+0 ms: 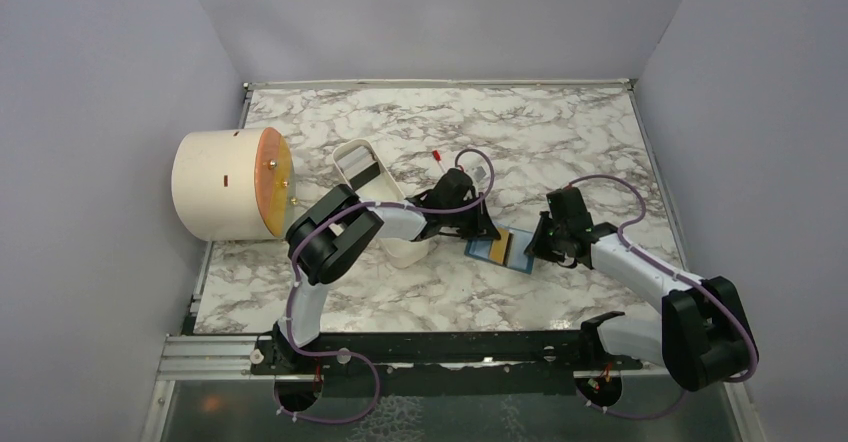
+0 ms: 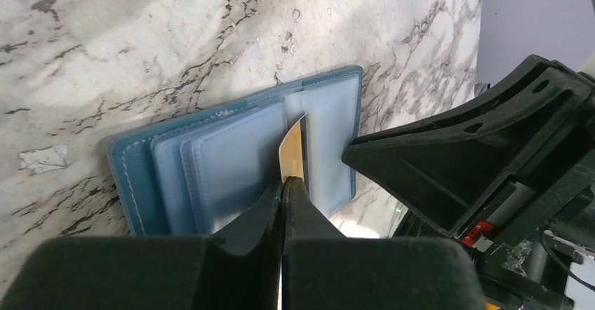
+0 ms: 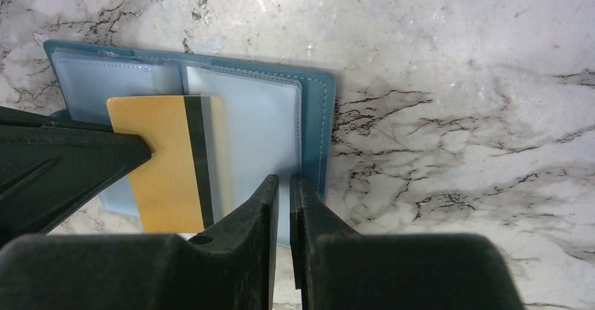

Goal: Put the credit cards into the card holder
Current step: Insert the credit card into the card holder.

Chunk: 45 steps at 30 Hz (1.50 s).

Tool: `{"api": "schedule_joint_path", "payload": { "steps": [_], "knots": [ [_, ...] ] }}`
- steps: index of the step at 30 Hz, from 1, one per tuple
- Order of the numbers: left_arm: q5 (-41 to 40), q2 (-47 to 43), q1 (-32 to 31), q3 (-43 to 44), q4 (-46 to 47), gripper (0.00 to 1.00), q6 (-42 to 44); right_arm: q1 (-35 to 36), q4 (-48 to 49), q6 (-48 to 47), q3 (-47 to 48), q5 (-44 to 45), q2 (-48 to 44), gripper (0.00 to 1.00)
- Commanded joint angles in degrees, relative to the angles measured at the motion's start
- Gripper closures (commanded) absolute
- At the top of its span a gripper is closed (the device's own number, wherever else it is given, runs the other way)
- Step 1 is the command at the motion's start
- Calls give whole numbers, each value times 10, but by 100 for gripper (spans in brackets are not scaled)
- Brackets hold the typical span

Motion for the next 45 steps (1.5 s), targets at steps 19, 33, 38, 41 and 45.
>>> {"api": "schedule_joint_path", "payload": {
  "steps": [19, 33, 38, 41, 45],
  "knots": [
    [-56, 10, -28, -16, 14, 100, -14, 2, -61, 15, 15, 40, -57, 80],
    [-89, 9, -32, -15, 32, 100, -32, 2, -30, 36, -14, 30, -33, 77],
    [-86, 22, -38, -8, 35, 100, -37, 2, -2, 44, -26, 8, -10, 77],
    [-89, 26, -41, -8, 35, 100, -38, 2, 16, 44, -34, -3, -2, 80],
    [-91, 30, -43, -6, 35, 100, -37, 2, 32, 44, -45, -15, -8, 83]
  ]
}}
